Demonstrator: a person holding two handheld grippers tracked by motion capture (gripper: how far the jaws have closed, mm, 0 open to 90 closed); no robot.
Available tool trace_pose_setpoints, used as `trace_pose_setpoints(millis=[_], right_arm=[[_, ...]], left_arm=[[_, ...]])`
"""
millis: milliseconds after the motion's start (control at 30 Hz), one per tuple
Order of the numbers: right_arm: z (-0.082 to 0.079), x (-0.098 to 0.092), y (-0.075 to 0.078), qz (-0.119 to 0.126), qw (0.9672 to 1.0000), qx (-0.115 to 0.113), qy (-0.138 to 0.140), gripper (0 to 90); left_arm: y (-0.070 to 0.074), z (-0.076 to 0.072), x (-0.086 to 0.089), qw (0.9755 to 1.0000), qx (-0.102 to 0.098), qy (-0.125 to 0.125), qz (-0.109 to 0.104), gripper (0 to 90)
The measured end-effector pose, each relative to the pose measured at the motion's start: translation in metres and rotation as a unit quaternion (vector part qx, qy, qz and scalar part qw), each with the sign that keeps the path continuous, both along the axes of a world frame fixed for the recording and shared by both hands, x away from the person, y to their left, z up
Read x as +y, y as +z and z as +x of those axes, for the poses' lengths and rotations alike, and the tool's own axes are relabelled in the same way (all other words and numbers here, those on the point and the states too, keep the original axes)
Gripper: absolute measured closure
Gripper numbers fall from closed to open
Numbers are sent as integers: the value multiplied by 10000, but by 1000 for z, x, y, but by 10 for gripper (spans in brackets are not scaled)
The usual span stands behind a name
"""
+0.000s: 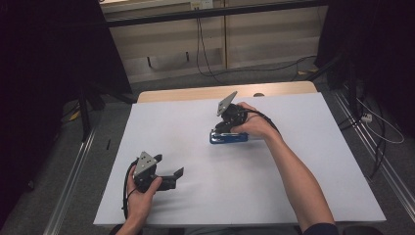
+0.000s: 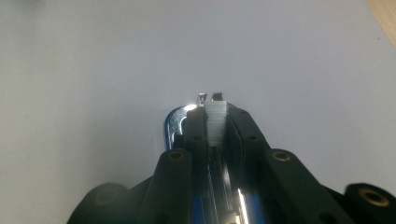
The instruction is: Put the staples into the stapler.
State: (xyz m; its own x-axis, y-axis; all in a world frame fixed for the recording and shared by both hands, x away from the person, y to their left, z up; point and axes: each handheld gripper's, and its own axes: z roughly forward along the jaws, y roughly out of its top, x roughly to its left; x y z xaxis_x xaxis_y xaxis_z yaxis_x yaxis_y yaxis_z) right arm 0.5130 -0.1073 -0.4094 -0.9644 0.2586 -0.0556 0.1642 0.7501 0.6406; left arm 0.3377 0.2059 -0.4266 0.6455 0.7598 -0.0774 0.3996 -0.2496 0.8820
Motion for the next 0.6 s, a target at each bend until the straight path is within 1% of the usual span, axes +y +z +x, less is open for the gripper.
trace_pose_setpoints(millis=[67, 167, 200, 233, 367, 467, 600], right_arm=[[0, 0, 0, -3, 10000, -10, 16, 792], [0, 0, 0, -47, 10000, -74, 41, 792], [0, 1, 1, -94, 9999, -94, 62, 792], [1, 1, 0, -86, 9999, -116, 95, 792], [1, 1, 0, -109, 9998, -110, 115, 792], [1, 1, -1, -142, 9996, -167, 181, 792], [2, 1, 0, -131, 9996, -162, 192, 792]], left_arm=[[0, 0, 0, 10000, -5, -3, -11, 42], [0, 0, 0, 10000, -2, -3, -1, 42], [0, 0, 0, 10000, 0, -5, -1, 42], [0, 0, 0, 10000, 1, -6, 0, 42], [0, 0, 0, 10000, -1, -2, 0, 42], [0, 0, 0, 10000, -15, -15, -4, 42], [0, 0, 0, 10000, -14, -13, -4, 42]])
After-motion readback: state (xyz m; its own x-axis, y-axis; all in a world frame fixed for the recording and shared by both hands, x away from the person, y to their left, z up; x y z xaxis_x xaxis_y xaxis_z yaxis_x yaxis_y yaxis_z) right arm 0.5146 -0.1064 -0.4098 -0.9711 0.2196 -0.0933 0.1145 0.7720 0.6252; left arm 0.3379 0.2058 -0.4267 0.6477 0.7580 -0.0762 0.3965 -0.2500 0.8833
